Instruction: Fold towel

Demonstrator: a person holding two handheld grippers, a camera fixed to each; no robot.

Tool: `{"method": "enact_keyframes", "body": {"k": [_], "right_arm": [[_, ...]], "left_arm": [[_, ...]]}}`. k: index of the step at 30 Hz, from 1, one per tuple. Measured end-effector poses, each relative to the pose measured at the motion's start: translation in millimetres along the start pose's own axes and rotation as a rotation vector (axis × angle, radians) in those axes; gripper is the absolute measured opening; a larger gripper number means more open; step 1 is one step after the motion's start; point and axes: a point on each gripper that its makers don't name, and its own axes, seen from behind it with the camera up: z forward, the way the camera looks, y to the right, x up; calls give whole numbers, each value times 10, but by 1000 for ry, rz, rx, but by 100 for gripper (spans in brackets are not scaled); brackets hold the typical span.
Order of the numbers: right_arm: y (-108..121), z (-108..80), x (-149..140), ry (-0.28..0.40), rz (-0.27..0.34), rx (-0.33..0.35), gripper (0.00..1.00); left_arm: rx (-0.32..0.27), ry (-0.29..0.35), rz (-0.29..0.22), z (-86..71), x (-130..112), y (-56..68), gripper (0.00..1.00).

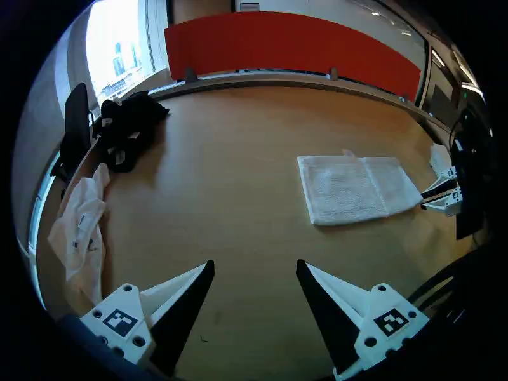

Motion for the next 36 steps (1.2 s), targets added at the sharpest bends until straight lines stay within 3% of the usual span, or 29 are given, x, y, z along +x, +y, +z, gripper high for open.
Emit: {"method": "enact_keyframes", "body": {"k": [8, 14, 24, 36], "right_arm": [[-21, 1, 4, 3, 6, 17, 25], [-4, 0, 12, 4, 9, 17, 6], [36, -97, 151, 35, 17, 11, 5], [332, -469, 463, 91, -10, -67, 5]], "left_arm": [[0, 1, 2, 15, 17, -8, 96], [-3, 2, 7, 34, 39, -4, 96], [-2, 1, 6, 53, 63, -24, 96], [-4, 15, 9, 92, 167, -34, 96]]}}
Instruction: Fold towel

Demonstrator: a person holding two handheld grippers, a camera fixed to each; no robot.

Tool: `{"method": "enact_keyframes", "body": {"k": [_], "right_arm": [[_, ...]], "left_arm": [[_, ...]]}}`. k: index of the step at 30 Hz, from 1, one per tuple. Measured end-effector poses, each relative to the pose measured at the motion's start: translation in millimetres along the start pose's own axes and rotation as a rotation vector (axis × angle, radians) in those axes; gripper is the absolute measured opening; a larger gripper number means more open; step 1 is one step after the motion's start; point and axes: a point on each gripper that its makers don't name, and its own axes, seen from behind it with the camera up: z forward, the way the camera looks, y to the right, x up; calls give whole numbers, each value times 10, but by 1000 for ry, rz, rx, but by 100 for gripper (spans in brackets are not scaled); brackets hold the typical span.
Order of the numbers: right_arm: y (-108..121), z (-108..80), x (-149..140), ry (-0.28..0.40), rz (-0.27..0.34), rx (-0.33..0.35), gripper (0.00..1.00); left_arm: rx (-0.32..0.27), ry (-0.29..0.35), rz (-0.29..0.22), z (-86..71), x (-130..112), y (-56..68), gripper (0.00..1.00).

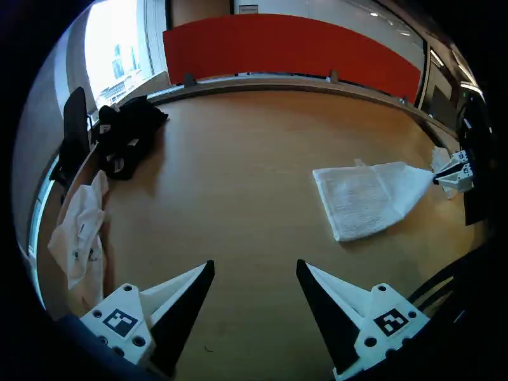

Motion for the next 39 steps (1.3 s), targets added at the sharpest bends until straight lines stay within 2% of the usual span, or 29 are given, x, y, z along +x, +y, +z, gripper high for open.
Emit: {"method": "enact_keyframes", "body": {"k": [12, 21, 30, 39], "right_arm": [[393, -449, 120, 37, -7, -86, 5], [549, -693, 222, 63, -36, -122, 5], [456, -669, 377, 90, -56, -99, 5], [167, -560, 597, 116, -92, -39, 5]], "left_arm": [[-16, 8, 12, 40, 76, 99, 96], [-23, 14, 23, 58, 132, 154, 96], [-23, 16, 19, 57, 155, 172, 96], [-21, 22, 8, 50, 181, 147, 96]]}}
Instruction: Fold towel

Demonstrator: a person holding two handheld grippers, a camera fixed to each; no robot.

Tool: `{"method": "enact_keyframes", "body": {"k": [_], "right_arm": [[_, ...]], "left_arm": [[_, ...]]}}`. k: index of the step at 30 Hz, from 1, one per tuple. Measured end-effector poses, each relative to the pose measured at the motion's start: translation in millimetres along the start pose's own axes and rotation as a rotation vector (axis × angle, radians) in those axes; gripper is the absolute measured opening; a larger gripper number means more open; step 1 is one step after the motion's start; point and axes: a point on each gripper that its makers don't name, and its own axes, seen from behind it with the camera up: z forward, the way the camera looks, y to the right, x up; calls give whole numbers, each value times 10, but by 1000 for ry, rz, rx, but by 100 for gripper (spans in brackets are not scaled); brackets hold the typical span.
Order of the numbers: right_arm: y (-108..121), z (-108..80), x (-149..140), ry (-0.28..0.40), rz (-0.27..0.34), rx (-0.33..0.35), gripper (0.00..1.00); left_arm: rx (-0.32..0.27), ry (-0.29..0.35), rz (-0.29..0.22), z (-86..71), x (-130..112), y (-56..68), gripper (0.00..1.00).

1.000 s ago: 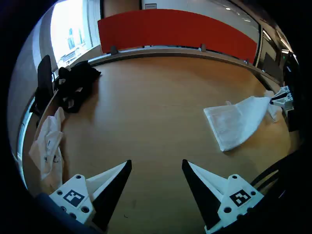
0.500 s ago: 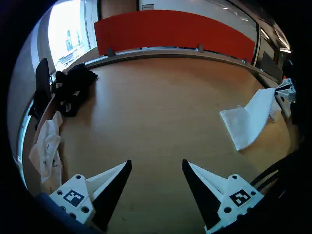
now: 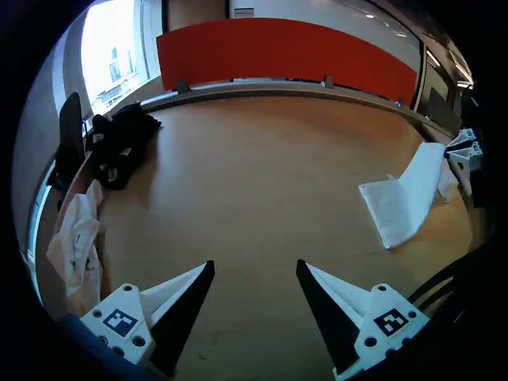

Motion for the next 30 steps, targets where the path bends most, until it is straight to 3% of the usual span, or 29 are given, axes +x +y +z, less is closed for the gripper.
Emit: {"method": "enact_keyframes", "body": {"k": [9, 18, 30], "right_arm": [[-368, 130, 156, 4, -40, 74, 5], [-750, 237, 134, -23, -89, 149, 5], [-911, 295, 20, -58, -103, 196, 5]], "left_arm": [[4, 10, -4, -29, 17, -24, 96], [6, 15, -11, -65, 12, -46, 96], [19, 16, -26, -133, -32, -148, 96]]}}
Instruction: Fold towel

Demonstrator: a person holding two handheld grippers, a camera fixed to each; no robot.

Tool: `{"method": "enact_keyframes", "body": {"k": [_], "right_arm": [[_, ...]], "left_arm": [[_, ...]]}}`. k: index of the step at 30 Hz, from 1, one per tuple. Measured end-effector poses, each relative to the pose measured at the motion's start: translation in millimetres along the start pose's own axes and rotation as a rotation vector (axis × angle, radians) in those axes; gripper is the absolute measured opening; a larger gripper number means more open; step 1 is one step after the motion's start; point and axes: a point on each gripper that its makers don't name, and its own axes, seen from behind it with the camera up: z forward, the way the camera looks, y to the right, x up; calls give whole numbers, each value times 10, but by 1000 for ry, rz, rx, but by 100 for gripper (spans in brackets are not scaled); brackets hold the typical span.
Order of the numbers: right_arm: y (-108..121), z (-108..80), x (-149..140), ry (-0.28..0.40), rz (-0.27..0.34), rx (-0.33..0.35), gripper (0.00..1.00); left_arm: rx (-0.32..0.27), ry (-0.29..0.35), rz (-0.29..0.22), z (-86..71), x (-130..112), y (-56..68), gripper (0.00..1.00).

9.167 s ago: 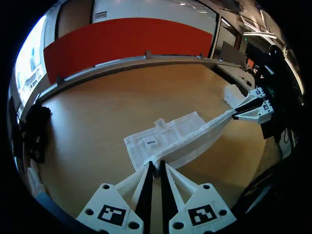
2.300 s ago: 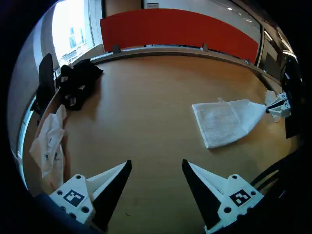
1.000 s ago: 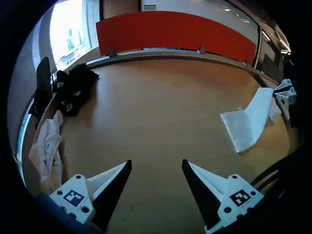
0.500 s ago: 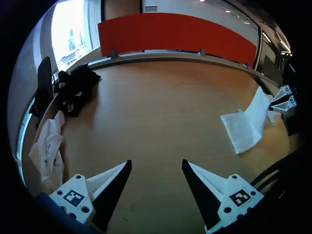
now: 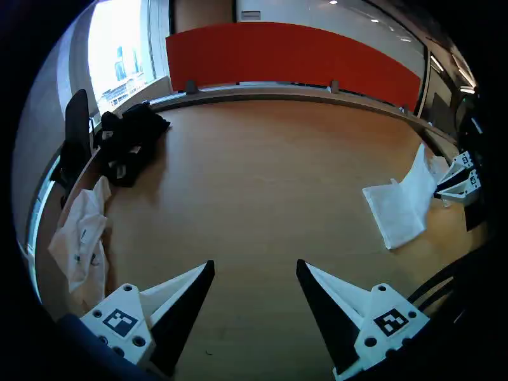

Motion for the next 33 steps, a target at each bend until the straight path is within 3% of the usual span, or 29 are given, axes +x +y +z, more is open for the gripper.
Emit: {"method": "enact_keyframes", "body": {"k": [20, 21, 27, 33], "right_arm": [[-177, 183, -77, -30, -19, 43, 5], [-177, 191, -90, -33, -18, 42, 9], [-104, 223, -207, -63, 1, 6, 76], [-70, 205, -257, -65, 31, 0, 81]], "left_arm": [[13, -8, -10, -24, -60, -113, 96], [15, -8, -10, -25, -64, -120, 96], [21, -14, -14, -32, -104, -153, 96], [20, -15, -15, -42, -117, -145, 96]]}}
